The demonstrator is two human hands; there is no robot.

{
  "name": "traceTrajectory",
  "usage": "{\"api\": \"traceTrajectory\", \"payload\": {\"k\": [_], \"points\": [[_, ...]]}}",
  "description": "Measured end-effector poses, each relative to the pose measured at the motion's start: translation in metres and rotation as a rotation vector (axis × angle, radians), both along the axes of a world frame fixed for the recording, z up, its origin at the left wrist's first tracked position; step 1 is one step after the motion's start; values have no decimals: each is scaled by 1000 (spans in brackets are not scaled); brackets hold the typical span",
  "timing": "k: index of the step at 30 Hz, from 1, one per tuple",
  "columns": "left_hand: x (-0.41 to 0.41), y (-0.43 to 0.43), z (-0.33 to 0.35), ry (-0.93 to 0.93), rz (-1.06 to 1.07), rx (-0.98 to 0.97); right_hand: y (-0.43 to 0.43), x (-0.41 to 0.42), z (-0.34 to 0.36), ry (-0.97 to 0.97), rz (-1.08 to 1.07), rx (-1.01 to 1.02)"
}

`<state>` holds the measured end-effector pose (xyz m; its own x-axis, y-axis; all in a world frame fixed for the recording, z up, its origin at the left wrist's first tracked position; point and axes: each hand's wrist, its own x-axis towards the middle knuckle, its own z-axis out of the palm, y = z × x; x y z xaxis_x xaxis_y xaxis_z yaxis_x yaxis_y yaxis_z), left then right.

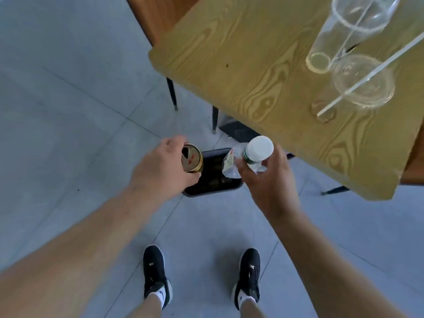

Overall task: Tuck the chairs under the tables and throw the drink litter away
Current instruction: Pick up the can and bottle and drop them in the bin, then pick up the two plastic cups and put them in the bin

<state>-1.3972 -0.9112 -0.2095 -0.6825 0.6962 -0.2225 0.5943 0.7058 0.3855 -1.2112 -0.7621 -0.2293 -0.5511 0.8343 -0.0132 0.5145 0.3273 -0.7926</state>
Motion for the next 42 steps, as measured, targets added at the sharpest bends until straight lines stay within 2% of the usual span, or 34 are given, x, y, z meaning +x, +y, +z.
{"api": "traceTrajectory", "payload": {"k": [6,9,11,15,20,23,26,29,35,42], "points": [[6,0,-59,41,25,-20,9,-5,-72,-46,-56,-46],[5,6,-69,43,29,-31,13,-9,-88,-78,6,-133],[4,13,-66,24,29,-29,12,-5,-88,-142,48,-121],[8,30,-23,-3,4,-26,6,23,-46,-197,37,-83],[19,54,91,-80,-61,72,7,58,70,-152,-24,13],[16,89,160,-92,-136,173,35,67,145,-100,-121,126],[9,144,204,-43,-220,231,77,71,194,-45,-232,149],[3,207,215,1,-284,203,117,71,202,-81,-273,124],[5,317,189,15,-257,72,173,63,165,-155,-45,-65],[20,373,163,-31,-271,48,196,54,138,-138,49,-135]]}}
